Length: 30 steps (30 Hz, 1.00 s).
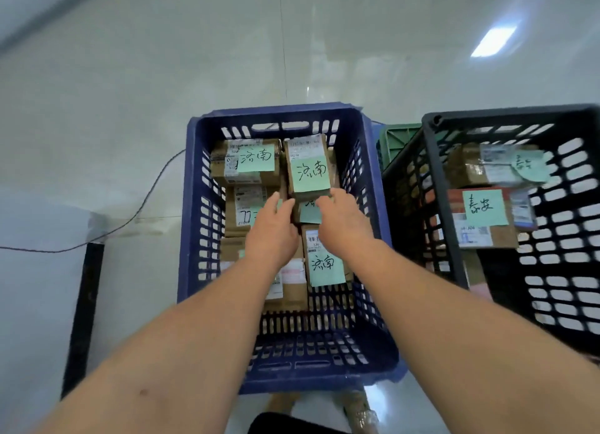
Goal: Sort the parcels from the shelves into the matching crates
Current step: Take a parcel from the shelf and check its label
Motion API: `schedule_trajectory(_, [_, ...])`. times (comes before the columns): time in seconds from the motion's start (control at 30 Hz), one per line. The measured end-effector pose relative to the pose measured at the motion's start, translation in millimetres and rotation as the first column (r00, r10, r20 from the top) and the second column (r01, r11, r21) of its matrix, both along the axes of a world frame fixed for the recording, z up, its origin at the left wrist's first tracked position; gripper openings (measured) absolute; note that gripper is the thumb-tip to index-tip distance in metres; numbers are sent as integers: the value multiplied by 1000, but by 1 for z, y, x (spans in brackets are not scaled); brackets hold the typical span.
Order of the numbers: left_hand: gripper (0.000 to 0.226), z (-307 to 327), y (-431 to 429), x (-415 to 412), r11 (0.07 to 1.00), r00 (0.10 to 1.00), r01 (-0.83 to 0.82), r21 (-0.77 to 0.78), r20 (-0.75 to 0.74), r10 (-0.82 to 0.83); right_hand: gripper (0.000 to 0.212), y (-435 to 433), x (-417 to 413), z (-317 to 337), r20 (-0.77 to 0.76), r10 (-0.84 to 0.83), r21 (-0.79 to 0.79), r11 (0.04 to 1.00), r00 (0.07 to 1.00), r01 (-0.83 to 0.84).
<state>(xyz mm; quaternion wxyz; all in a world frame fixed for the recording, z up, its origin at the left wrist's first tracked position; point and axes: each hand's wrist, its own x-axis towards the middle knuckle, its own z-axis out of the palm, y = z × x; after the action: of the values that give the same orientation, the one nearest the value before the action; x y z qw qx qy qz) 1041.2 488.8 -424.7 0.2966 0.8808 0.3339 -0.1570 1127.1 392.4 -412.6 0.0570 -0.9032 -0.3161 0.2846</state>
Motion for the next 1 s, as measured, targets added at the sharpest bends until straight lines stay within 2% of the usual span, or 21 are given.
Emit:
schedule_trajectory(0.17, [64,58,-27,-54,995,997,0,102,-83,9,40,-27,-44,54,10,188,-74,980,982,-187])
schedule_trajectory(0.43, [70,134,-88,-144,925,970,-183,334,-94,225,61,-55,-110,131,175,448,37,887,877,-460])
schedule_trajectory(0.67, [70,188,-114,-231,818,884,-372,438,-104,457,66,-53,-178,185,307,652,108,701,694,-705])
schedule_trajectory(0.9, [70,229,-140,-329,667,754,-552,501,-42,656,57,-45,-268,220,367,794,105,481,484,-870])
schedule_trajectory(1.0, [70,241,-167,-383,588,672,-627,511,-27,740,54,-55,-321,229,386,846,90,363,369,-927])
